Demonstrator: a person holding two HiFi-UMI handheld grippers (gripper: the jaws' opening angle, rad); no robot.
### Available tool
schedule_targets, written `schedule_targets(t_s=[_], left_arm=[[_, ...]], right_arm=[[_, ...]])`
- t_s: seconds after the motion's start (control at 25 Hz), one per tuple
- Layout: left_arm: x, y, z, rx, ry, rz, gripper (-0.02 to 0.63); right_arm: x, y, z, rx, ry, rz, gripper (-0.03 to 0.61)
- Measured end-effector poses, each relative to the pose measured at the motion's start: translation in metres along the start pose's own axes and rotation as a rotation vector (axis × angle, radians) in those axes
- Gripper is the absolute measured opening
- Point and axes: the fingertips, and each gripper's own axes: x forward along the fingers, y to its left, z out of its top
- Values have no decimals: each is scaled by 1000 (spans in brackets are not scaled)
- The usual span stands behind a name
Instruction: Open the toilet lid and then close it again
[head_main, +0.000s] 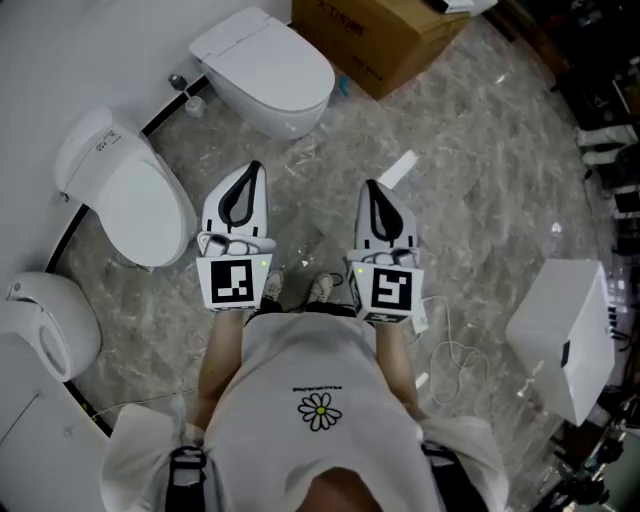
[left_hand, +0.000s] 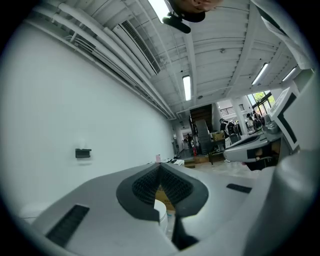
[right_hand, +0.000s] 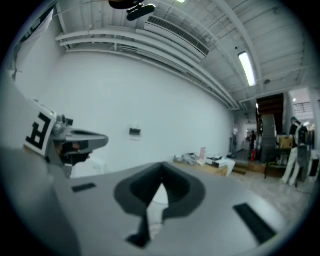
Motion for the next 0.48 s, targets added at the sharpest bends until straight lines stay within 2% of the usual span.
schedule_targets(t_s=[0.16,0.4,0.48], left_arm=[[3,-12,0,9,1,19,20],[7,-44,1,15,-6,46,20],[9,-53,2,23,-10,48,20]], right_arm=[[-4,-20,-5,37,-11,16,31],[-10,-44,-14,-10,-15,53,31],[-9,-53,-18,5,-24,65,31]])
